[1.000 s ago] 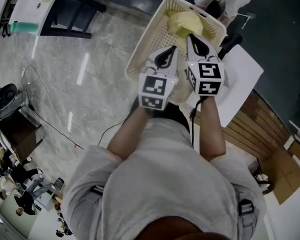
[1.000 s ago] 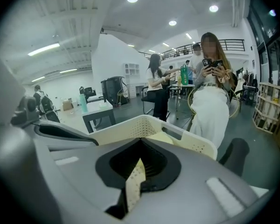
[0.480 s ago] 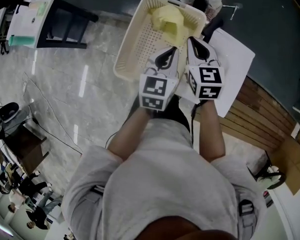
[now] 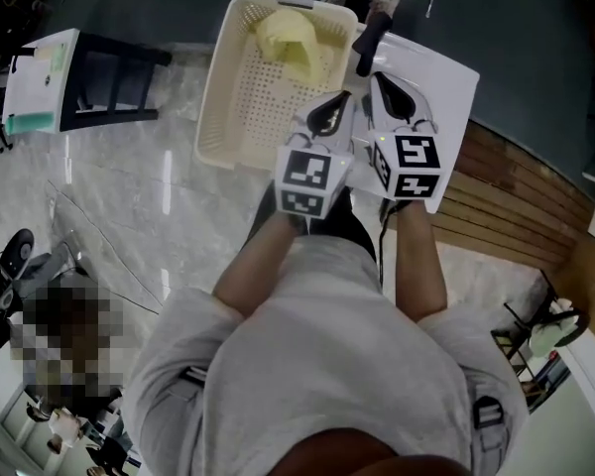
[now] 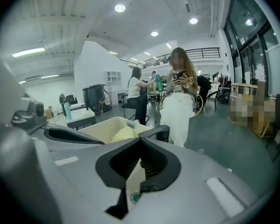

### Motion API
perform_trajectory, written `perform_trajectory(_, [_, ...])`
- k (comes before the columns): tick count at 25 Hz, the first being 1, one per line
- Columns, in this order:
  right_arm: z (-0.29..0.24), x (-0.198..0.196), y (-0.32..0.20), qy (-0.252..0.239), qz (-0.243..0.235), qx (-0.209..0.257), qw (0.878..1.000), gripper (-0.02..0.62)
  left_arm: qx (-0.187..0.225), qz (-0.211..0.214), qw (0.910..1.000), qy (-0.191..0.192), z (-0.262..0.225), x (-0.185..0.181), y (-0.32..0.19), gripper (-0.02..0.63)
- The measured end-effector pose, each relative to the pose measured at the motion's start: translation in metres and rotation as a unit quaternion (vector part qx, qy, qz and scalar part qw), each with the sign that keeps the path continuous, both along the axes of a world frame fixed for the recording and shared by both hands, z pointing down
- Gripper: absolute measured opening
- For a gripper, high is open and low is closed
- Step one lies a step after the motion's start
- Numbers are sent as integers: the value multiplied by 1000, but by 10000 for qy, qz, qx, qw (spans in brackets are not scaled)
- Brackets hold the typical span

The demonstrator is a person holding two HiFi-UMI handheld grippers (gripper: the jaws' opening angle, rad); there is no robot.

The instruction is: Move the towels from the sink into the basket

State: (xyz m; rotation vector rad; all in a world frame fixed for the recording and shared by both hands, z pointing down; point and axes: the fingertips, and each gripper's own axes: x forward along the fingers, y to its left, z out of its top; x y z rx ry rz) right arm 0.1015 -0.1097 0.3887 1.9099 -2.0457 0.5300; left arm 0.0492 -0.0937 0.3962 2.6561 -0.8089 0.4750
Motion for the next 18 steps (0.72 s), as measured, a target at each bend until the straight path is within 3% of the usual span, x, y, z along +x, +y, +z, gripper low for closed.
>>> perform_trajectory(11, [10, 70, 66, -74, 857, -69, 9963, 6, -89, 855, 9962, -98, 15, 70, 51, 20])
perform_trajectory(18, [31, 103, 103, -190, 1152, -100, 9931, 6, -218, 1108, 9930, -352, 43, 97, 79, 20])
